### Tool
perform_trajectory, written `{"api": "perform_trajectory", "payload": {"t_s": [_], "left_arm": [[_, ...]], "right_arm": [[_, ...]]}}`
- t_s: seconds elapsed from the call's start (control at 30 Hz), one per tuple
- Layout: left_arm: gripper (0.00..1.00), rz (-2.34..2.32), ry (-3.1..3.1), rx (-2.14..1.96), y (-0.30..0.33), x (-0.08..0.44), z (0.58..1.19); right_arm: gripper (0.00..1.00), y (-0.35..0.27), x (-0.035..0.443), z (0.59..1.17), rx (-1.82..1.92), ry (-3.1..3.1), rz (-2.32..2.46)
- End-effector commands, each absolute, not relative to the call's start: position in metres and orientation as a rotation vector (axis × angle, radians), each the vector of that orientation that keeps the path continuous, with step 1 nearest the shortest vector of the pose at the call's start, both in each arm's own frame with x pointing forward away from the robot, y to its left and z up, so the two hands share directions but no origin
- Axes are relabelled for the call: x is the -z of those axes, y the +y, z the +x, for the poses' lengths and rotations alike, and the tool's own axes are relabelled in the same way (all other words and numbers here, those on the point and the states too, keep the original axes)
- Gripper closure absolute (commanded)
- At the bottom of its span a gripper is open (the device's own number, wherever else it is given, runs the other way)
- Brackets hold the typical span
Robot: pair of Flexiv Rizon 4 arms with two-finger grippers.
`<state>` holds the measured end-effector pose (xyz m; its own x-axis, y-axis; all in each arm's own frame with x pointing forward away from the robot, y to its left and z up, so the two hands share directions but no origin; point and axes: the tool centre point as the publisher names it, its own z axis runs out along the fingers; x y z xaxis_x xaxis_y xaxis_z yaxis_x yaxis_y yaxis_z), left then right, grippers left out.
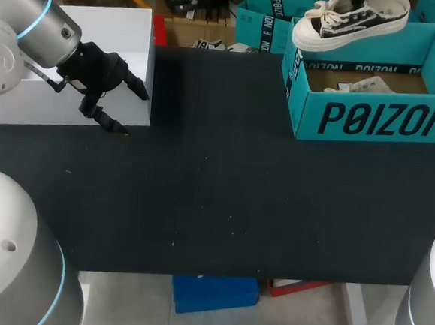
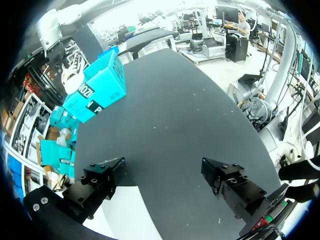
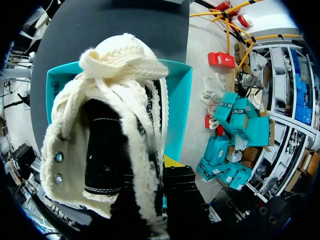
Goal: Take the shoe out of the shoebox, open the shoe tongue, remove and reinsert the insole, then place the shoe into the shoebox
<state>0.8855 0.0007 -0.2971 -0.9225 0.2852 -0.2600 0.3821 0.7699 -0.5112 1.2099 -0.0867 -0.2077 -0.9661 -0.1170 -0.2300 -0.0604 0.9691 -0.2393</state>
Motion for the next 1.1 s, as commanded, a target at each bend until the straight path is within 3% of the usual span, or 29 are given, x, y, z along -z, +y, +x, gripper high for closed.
{"api": "perform_trajectory", "payload": {"t_s": [0.03,1.1], "left_arm": [[0.0,0.531,2.791,0.861,0.001,0.298,0.885],[0.0,0.531,2.791,0.861,0.001,0.298,0.885]], "right_arm": [[1.0,-0.086,0.205,1.212,0.342,2.883,-0.13],[1.0,-0.137,0.229,1.227,0.377,2.911,-0.08]]}}
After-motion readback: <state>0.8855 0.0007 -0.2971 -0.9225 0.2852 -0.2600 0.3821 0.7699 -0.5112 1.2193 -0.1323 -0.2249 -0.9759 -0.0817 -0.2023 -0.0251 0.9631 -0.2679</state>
